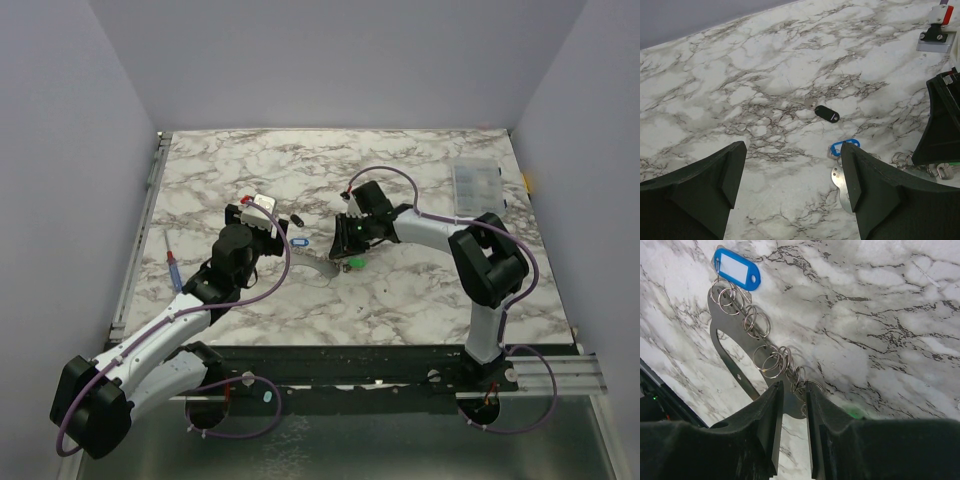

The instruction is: Put the keys on the keyring

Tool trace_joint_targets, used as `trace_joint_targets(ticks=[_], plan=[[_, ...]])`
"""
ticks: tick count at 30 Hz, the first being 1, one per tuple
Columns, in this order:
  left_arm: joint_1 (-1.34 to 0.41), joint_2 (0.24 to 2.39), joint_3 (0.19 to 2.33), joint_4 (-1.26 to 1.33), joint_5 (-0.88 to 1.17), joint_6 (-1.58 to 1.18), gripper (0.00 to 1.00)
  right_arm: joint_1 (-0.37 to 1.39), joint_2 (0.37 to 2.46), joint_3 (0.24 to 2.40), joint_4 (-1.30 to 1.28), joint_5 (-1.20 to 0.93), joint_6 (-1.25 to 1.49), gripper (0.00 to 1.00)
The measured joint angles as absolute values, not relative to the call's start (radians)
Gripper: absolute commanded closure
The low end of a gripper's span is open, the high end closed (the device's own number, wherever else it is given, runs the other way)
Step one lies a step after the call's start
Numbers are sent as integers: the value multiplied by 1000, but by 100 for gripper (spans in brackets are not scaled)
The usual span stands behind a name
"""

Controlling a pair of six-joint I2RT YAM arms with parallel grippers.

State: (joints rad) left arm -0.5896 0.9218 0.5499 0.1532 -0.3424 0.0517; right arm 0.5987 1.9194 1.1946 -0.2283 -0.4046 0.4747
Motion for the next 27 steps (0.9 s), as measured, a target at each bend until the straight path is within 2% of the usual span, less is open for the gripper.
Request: trace_joint_targets(ticks=[27], plan=[[-590, 922, 550, 153, -341, 54, 17, 621, 1919, 1194, -240, -373, 477, 74]])
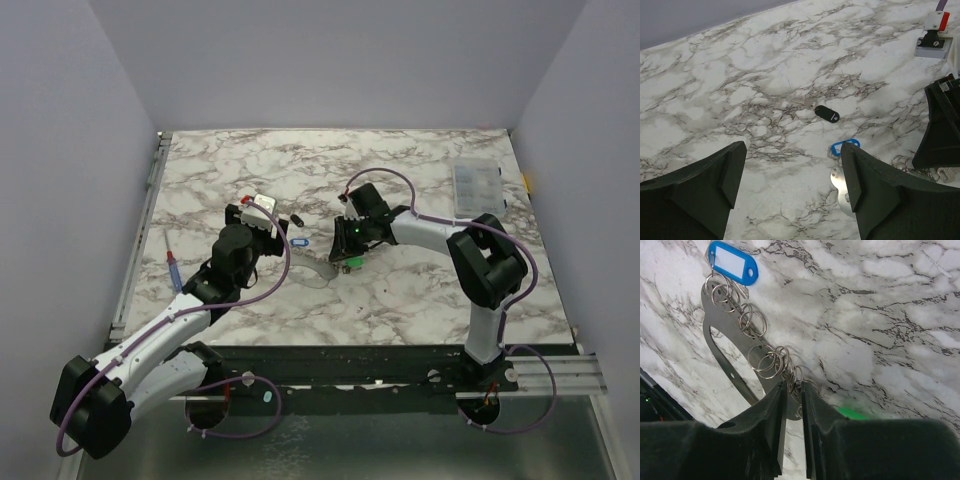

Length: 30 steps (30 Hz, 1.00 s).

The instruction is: Put the keys on the keyring

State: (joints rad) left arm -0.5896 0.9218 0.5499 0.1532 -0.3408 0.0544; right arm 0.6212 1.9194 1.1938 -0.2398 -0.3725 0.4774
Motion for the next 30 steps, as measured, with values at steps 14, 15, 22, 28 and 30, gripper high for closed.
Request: trace_joint_targets(ticks=[14, 15, 22, 28, 30], plan=[[-590, 922, 550, 154, -340, 57, 17, 638, 1919, 1211, -281, -338, 465, 83], [-590, 922, 550, 153, -341, 57, 17, 640, 1919, 1213, -285, -335, 463, 83], [-590, 922, 550, 154, -340, 58, 17, 646, 1919, 1226, -295, -316, 450, 66], [-590, 922, 550, 154, -340, 58, 17, 648, 1915, 1226, -307, -306, 445, 63], [-590, 922, 550, 153, -340, 58, 17, 648, 1911, 1226, -310, -304, 444, 65]])
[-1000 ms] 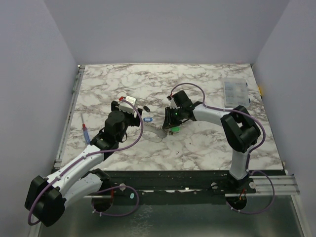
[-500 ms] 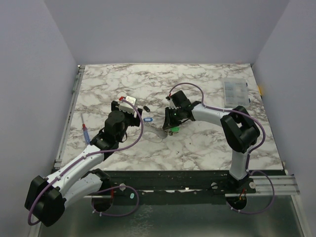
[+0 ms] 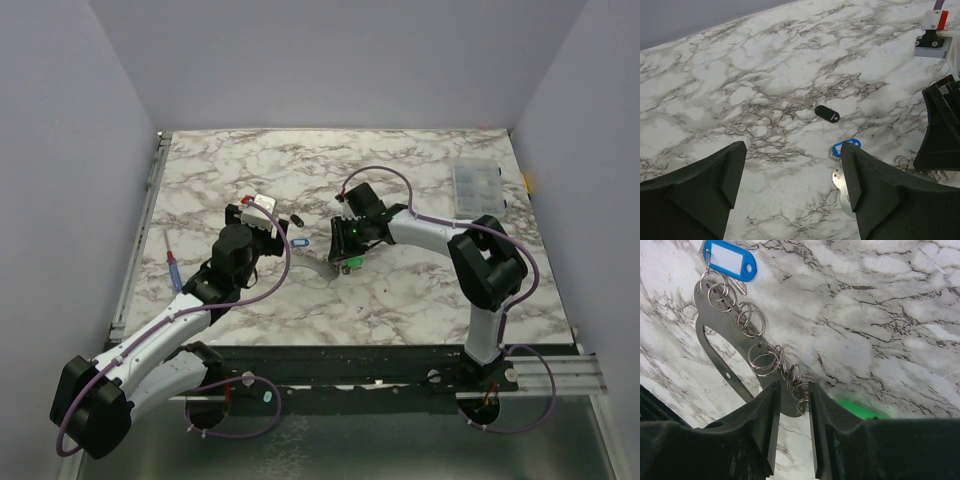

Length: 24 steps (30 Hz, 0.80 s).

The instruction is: Put the keys on the keyring

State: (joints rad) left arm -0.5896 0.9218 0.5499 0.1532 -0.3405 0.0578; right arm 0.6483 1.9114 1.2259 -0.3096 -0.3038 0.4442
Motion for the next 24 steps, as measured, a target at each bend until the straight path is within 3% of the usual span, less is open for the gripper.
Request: trace_joint_targets(ticks=[24], plan=[[-590, 922, 550, 154, -340, 58, 17, 662, 1907, 1241, -320, -300, 444, 79]])
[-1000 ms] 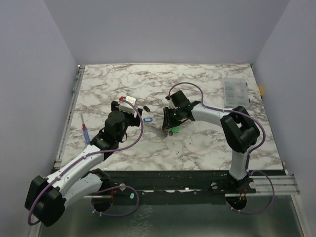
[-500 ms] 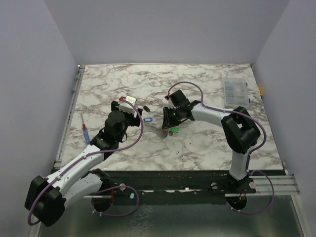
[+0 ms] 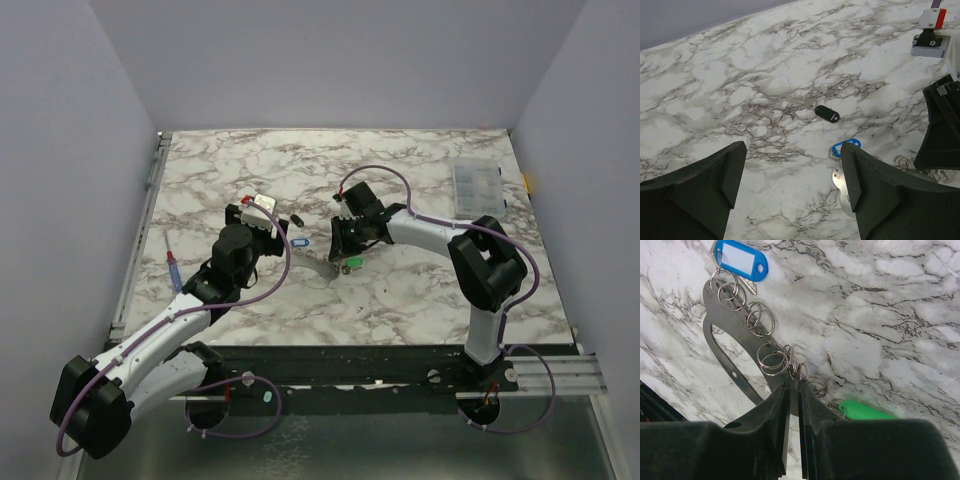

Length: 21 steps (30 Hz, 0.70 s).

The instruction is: Put the keys on the keyring

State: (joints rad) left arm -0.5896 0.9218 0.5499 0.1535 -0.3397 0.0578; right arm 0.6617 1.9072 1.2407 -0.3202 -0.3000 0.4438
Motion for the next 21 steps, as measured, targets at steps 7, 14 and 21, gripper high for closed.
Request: trace_joint_targets(ticks=[7, 14, 21], plan=[[-590, 922, 550, 153, -340, 58, 17, 662, 1907, 1241, -320, -299, 443, 67], [-590, 922, 550, 153, -340, 58, 17, 662, 1907, 1241, -320, -290, 441, 68], [-590, 922, 550, 153, -340, 58, 17, 662, 1908, 1241, -319, -283, 437, 77]])
